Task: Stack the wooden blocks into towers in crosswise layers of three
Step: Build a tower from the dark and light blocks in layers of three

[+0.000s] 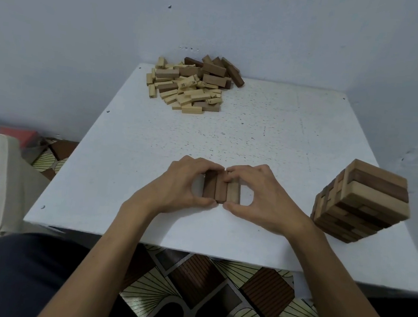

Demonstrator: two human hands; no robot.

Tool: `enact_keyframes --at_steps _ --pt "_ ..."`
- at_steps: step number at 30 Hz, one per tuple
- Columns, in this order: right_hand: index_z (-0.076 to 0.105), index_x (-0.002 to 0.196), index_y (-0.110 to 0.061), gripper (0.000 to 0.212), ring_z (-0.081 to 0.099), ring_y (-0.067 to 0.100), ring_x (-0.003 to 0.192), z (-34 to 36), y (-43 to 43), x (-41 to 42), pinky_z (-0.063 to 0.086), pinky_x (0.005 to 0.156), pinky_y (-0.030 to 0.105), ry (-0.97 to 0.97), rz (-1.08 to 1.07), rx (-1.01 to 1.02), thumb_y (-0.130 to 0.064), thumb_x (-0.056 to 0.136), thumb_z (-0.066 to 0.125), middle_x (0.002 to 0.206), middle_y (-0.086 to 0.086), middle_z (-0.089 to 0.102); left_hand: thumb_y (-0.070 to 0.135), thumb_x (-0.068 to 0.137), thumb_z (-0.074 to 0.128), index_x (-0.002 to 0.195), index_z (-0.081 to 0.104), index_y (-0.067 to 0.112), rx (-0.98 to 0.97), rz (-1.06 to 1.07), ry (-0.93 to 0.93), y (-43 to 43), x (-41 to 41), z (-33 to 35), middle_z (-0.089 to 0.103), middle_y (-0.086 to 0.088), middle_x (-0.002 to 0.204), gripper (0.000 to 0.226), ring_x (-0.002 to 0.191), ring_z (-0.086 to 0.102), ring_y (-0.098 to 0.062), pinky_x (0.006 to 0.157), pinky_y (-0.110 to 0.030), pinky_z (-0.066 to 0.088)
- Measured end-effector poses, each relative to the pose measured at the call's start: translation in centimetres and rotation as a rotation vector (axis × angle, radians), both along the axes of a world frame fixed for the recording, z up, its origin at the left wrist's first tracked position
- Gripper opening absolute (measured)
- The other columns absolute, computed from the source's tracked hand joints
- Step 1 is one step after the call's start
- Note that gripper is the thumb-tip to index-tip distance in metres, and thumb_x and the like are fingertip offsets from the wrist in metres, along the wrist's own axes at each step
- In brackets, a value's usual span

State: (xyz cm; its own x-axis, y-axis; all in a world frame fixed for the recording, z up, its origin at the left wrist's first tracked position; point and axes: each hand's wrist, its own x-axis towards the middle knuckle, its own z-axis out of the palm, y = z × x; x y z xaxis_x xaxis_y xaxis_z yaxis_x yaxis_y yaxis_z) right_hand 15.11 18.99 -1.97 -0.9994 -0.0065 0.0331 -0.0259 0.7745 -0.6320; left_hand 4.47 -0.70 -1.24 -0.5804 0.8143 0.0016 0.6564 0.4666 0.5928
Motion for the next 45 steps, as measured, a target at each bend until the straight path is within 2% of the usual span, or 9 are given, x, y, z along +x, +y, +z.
enact_keyframes --at_steps 10,22,25,28,32,35,39,42,45 --pt "0.053 0.13 -0.037 0.055 0.033 0.005 0.123 -0.1 -0.1 0.0 0.041 0.098 0.025 -0.017 0.002 -0.033 -0.039 0.08 0.074 0.128 -0.027 0.05 0.04 0.077 0.082 0.144 0.043 0.035 -0.011 0.039 -0.036 -0.1 0.0 -0.4 0.053 0.017 0.133 0.078 0.117 0.041 -0.006 0.103 -0.03 0.034" --pt "0.042 0.131 -0.045 0.062 0.033 -0.001 0.124 5.4 -0.3 2.8 0.037 0.089 0.015 0.032 -0.004 -0.019 -0.043 0.078 0.074 0.129 -0.015 0.047 0.045 0.075 0.082 0.144 0.036 0.041 0.006 -0.032 -0.007 -0.6 1.3 5.0 0.051 0.021 0.134 0.083 0.127 0.04 -0.008 0.106 -0.035 0.033" --pt "0.041 0.135 -0.042 0.065 0.032 -0.002 0.123 7.7 0.0 4.2 0.033 0.087 0.009 0.064 -0.008 0.014 -0.041 0.08 0.075 0.127 -0.02 0.045 0.041 0.075 0.084 0.145 0.036 0.041 0.05 -0.076 -0.015 0.1 1.9 7.0 0.053 0.02 0.135 0.085 0.127 0.043 -0.001 0.102 -0.024 0.034" --pt "0.041 0.136 -0.041 0.067 0.034 -0.004 0.125 9.7 1.0 5.8 0.034 0.091 0.01 0.111 -0.046 0.041 -0.042 0.079 0.075 0.127 -0.02 0.047 0.035 0.075 0.084 0.144 0.038 0.041 0.104 -0.122 -0.029 1.6 2.7 8.7 0.055 0.021 0.132 0.083 0.127 0.043 0.006 0.099 -0.016 0.032" --pt "0.04 0.135 -0.043 0.068 0.035 -0.004 0.124 11.7 3.2 7.8 0.034 0.088 0.013 0.139 -0.121 0.112 -0.045 0.077 0.074 0.126 -0.023 0.05 0.035 0.074 0.085 0.144 0.04 0.04 0.166 -0.181 -0.062 4.8 3.6 9.9 0.057 0.02 0.129 0.083 0.127 0.045 0.006 0.103 -0.021 0.033" --pt "0.042 0.135 -0.042 0.068 0.038 0.0 0.125 12.7 5.3 9.5 0.042 0.094 0.025 0.121 -0.183 0.097 -0.043 0.076 0.076 0.124 -0.023 0.05 0.041 0.072 0.08 0.143 0.04 0.038 0.204 -0.225 -0.081 7.9 4.6 10.3 0.058 0.019 0.128 0.082 0.126 0.046 0.006 0.102 -0.018 0.032" --pt "0.042 0.135 -0.042 0.068 0.038 0.001 0.124 13.2 8.3 11.7 0.034 0.091 0.012 0.099 -0.242 0.084 -0.043 0.076 0.076 0.124 -0.022 0.05 0.034 0.075 0.084 0.142 0.041 0.037 0.217 -0.274 -0.11 11.8 5.6 10.3 0.058 0.018 0.127 0.079 0.127 0.045 0.005 0.101 -0.017 0.032" --pt "0.041 0.136 -0.041 0.07 0.037 0.001 0.123 13.1 10.2 12.9 0.029 0.088 0.01 0.082 -0.287 0.105 -0.044 0.077 0.077 0.124 -0.025 0.05 0.038 0.074 0.083 0.141 0.041 0.04 0.207 -0.314 -0.117 14.2 6.3 10.1 0.057 0.018 0.128 0.079 0.128 0.045 0.002 0.104 -0.025 0.035" --pt "0.04 0.138 -0.04 0.072 0.038 0.003 0.124 12.5 11.5 13.6 0.032 0.091 0.02 0.072 -0.323 0.126 -0.044 0.077 0.078 0.123 -0.026 0.048 0.043 0.071 0.078 0.14 0.041 0.042 0.194 -0.339 -0.118 15.8 6.8 10.0 0.057 0.019 0.128 0.078 0.129 0.045 -0.001 0.107 -0.032 0.037"
